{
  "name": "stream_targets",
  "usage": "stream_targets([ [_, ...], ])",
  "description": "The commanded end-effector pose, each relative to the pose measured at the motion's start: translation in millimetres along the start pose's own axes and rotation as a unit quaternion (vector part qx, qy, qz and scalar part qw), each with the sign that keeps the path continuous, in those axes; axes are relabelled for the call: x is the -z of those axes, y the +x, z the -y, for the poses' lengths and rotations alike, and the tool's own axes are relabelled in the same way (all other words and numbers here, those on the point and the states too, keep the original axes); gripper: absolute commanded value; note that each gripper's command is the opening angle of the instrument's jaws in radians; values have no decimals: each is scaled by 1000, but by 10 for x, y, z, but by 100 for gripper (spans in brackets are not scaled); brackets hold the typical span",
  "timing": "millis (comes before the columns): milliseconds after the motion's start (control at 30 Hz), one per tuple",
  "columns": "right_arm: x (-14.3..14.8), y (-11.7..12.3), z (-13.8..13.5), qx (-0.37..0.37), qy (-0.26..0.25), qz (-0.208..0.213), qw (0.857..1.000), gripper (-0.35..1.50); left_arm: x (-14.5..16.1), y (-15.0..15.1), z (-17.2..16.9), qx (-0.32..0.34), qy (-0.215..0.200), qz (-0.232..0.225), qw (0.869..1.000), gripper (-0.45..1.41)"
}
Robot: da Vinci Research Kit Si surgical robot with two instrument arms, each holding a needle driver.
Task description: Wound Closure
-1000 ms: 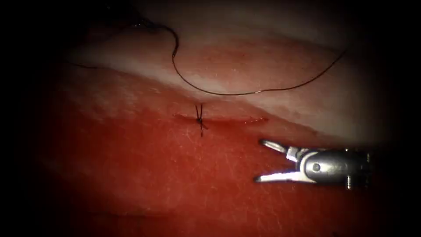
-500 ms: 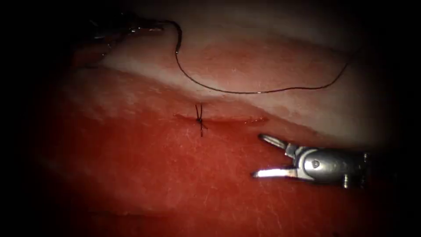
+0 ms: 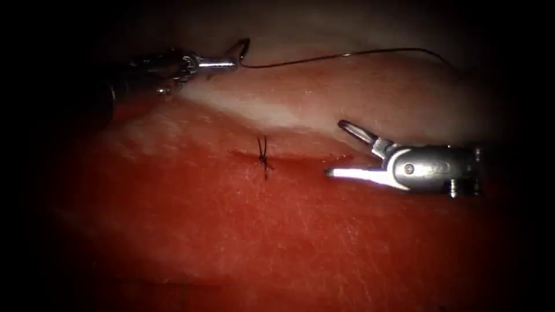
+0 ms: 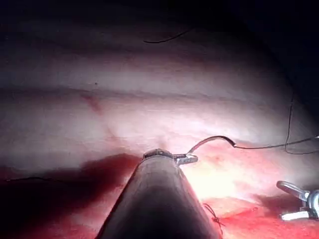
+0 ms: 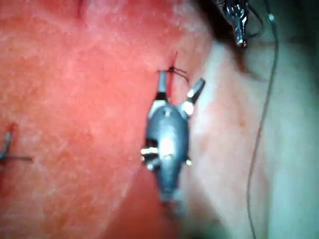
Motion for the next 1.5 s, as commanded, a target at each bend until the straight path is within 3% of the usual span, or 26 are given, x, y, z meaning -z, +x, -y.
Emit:
stream_targets([
  [33, -20, 4, -2, 9, -1, -1, 1000, 127, -6, -1, -1, 35, 8, -2, 999, -45],
  [267, -43, 10, -10, 18, -32, -12, 999, 125, -7, -23, -38, 73, 13, -4, 997, -45],
  [367, -61, 11, -6, -73, -58, 22, 995, 118, -14, -46, -53, 66, 3, -25, 998, -45],
  [467, -76, 11, -5, -100, -53, 55, 992, 123, -17, -55, -58, 69, 0, -32, 997, -45],
  [700, -95, 26, -8, -104, -74, 62, 990, 127, -15, -62, -70, 70, -9, -68, 995, -45],
  [1167, -120, 33, -3, -78, -86, 70, 991, 122, -15, -71, -88, 68, -8, -70, 995, -45],
  [1333, -123, 34, -3, -67, -86, 72, 991, 108, -15, -72, -89, 68, -8, -70, 995, -45],
  [1500, -125, 38, -2, -64, -85, 72, 992, 107, -16, -72, -89, 68, -7, -71, 995, -45],
])
